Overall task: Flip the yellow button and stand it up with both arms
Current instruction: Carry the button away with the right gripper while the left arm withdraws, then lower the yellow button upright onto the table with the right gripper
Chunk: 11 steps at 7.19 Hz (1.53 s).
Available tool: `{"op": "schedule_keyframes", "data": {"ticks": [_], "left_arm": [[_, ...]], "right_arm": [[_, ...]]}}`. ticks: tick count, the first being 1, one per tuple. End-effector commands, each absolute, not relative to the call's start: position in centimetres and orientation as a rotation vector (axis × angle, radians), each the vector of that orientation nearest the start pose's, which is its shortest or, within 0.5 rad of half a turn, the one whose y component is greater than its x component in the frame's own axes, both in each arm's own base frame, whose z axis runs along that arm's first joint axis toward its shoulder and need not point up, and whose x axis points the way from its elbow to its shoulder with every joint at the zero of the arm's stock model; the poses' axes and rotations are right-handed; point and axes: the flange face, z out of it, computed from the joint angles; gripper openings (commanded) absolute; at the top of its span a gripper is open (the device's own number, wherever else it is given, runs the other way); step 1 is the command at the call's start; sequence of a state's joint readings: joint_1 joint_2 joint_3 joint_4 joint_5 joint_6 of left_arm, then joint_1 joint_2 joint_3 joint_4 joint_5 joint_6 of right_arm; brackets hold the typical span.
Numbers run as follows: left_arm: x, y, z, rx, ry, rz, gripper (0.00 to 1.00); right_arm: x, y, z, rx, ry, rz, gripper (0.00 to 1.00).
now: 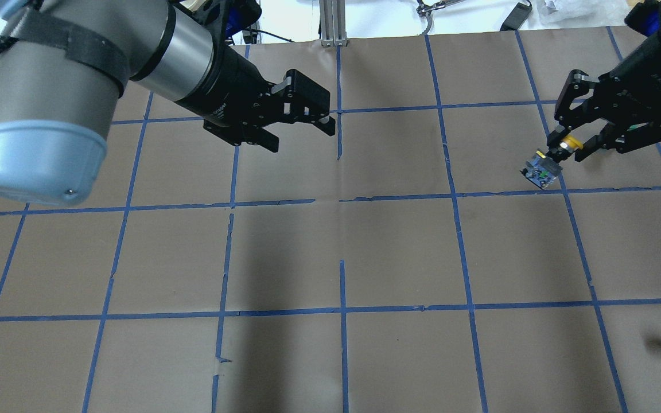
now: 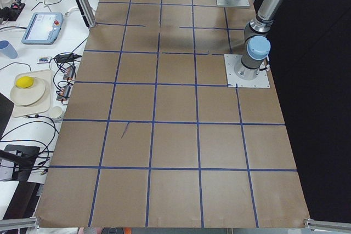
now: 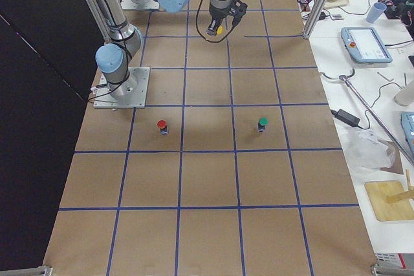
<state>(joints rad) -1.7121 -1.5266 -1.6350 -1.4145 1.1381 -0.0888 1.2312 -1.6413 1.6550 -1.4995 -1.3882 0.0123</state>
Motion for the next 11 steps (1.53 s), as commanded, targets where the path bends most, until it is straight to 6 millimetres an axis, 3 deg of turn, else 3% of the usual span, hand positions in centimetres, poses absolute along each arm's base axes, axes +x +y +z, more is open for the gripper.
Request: {"op": "schedule_keyframes", "data": {"ticks": [1, 2, 4, 7, 9, 10, 11], "left_arm": [[-20.6, -45.4, 52.5, 0.09, 3.253, -0.081, 1.0], [-19.3, -45.5, 52.7, 0.065, 3.172, -0.09, 1.0], [-13.2, -48.3, 50.4, -0.053, 3.164, -0.034, 1.0], [-13.1, -48.7, 49.4, -0.007, 3.163, -0.005, 1.0], [-13.1, -48.7, 49.5, -0.007, 3.165, -0.01, 1.0], [-13.1, -48.9, 49.3, -0.01, 3.166, -0.005, 1.0], [-13.2, -49.1, 49.3, -0.007, 3.166, -0.007, 1.0]], "right_arm": [[-5.5, -49.2, 44.9, 0.401, 3.101, -0.082, 0.05], [-8.4, -49.0, 42.3, 0.403, 3.117, -0.191, 0.05], [-12.6, -47.7, 38.8, 0.315, 3.167, -0.349, 0.05], [-15.7, -46.2, 34.3, 0.347, 3.201, -0.462, 0.06], [-18.4, -46.9, 30.2, 0.35, 3.231, -0.498, 0.06], [-19.5, -46.2, 28.2, 0.382, 3.222, -0.485, 0.06], [-19.2, -45.5, 27.2, 0.385, 3.231, -0.529, 0.06]]}}
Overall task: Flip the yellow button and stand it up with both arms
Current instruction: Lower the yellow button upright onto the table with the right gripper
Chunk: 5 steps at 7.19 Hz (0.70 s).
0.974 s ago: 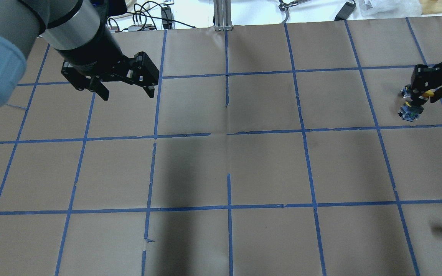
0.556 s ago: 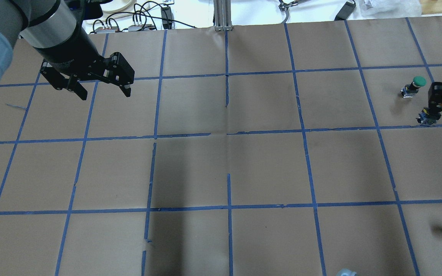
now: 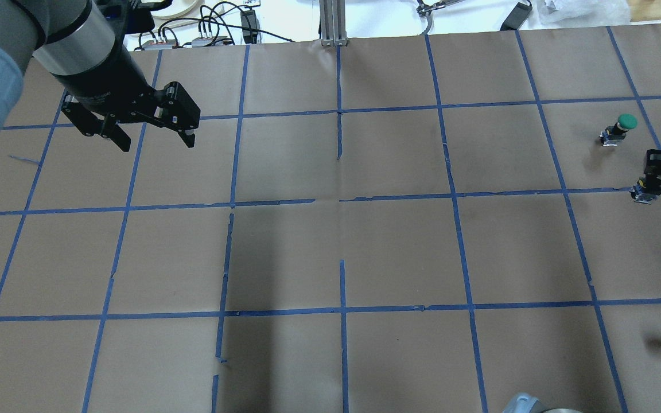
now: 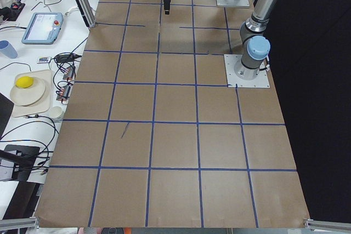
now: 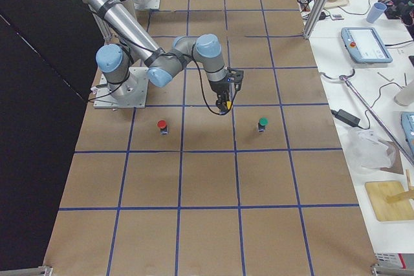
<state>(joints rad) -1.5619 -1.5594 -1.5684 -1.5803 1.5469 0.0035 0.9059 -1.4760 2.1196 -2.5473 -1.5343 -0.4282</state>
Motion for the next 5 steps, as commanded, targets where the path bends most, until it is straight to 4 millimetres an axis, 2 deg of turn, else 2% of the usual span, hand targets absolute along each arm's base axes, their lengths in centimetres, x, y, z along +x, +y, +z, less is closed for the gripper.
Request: {"op": "schedule_keyframes", "data": {"ticks": [1, 2, 4, 5], "left_arm": [[-13.2, -49.0, 49.4, -0.007, 3.166, -0.01, 1.0], [-13.2, -49.0, 49.4, -0.01, 3.163, -0.007, 1.0], [-13.2, -48.4, 50.3, -0.01, 3.163, -0.017, 1.0], [-13.2, -48.4, 50.4, -0.007, 3.163, -0.022, 1.0]], "right_arm": [[-18.9, -45.1, 26.1, 0.367, 3.248, -0.599, 0.06], [-19.1, -45.3, 25.2, 0.272, 3.286, -0.66, 0.06], [-19.3, -44.6, 23.4, 0.291, 3.285, -0.658, 0.06], [-19.2, -44.3, 23.3, 0.301, 3.287, -0.671, 0.07]]}}
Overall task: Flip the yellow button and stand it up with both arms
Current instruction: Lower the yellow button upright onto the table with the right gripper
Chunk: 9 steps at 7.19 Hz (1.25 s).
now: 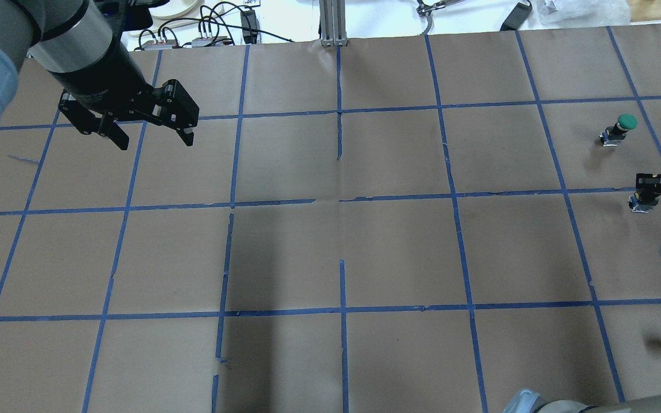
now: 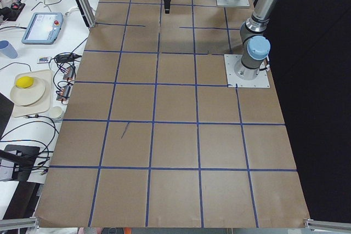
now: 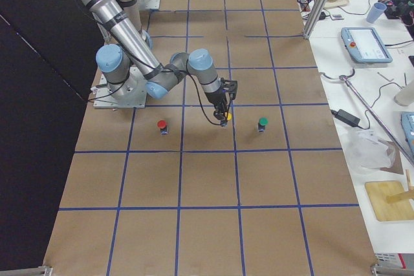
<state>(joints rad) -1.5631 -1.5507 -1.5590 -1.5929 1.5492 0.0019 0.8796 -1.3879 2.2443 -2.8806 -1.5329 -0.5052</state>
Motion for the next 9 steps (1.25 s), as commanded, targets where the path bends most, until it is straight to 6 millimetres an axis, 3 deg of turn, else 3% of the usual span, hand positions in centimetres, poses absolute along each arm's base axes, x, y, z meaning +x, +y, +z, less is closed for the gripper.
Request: {"op": "schedule_keyframes", "data": {"ticks": [1, 4, 6, 7, 8, 9], "left_arm": [[-13.2, -48.5, 50.2, -0.007, 3.164, -0.02, 1.0], [-13.2, -48.6, 50.0, -0.007, 3.165, -0.012, 1.0], [-13.2, -48.5, 49.9, -0.007, 3.165, -0.01, 1.0], [-13.2, -48.5, 49.9, -0.007, 3.165, -0.01, 1.0], [-13.2, -48.5, 49.9, -0.007, 3.165, -0.01, 1.0], [-13.2, -48.5, 49.9, -0.007, 3.165, -0.01, 1.0]], "right_arm": [[-19.0, -44.0, 22.8, 0.301, 3.282, -0.652, 0.08], [-19.4, -43.6, 22.4, 0.314, 3.283, -0.63, 0.13], [-19.5, -43.3, 22.2, 0.322, 3.281, -0.62, 0.21], [-19.5, -43.4, 22.2, 0.322, 3.282, -0.623, 0.3], [-19.4, -43.3, 22.0, 0.331, 3.279, -0.603, 0.76], [-19.4, -43.1, 21.7, 0.337, 3.282, -0.582, 0.76]]}}
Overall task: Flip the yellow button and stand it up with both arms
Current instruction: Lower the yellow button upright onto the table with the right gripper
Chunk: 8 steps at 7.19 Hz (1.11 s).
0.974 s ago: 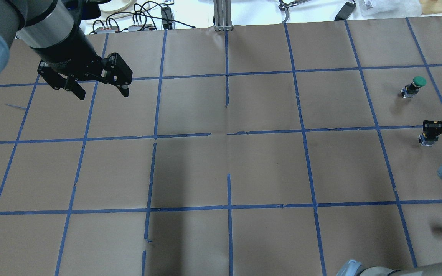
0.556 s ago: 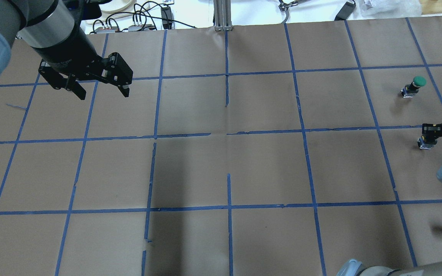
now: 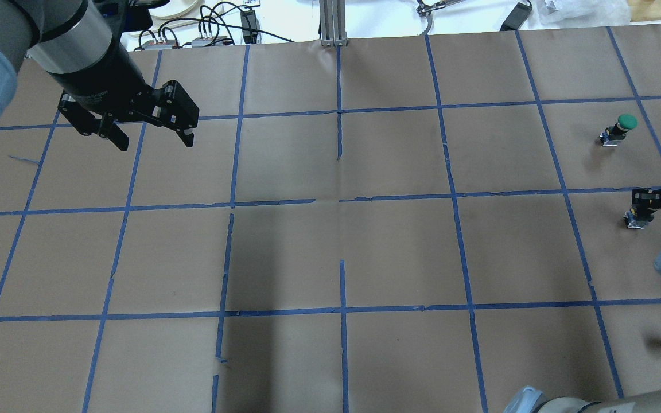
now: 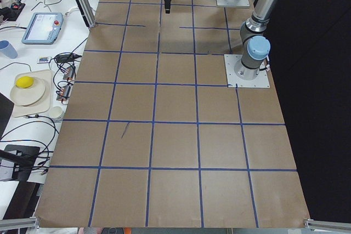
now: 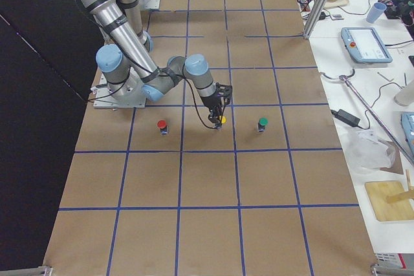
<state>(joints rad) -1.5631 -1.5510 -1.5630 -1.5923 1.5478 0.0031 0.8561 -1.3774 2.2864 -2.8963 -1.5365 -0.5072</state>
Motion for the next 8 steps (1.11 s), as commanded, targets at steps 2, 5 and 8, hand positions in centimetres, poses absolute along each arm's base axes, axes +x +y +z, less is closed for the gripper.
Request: {"op": "schedule_keyframes", "data": {"ticks": [2, 5, 8], "left_arm": [[-13.2, -48.5, 49.9, -0.007, 3.165, -0.01, 1.0], [-13.2, -48.5, 49.9, -0.007, 3.165, -0.01, 1.0], [-13.2, -48.5, 49.9, -0.007, 3.166, -0.01, 1.0]], "right_arm": [[-19.0, -42.5, 21.0, 0.349, 3.271, -0.541, 0.76], [-19.1, -42.8, 21.5, 0.344, 3.27, -0.566, 0.88], [-19.2, -42.9, 23.0, 0.348, 3.272, -0.596, 0.93]]}}
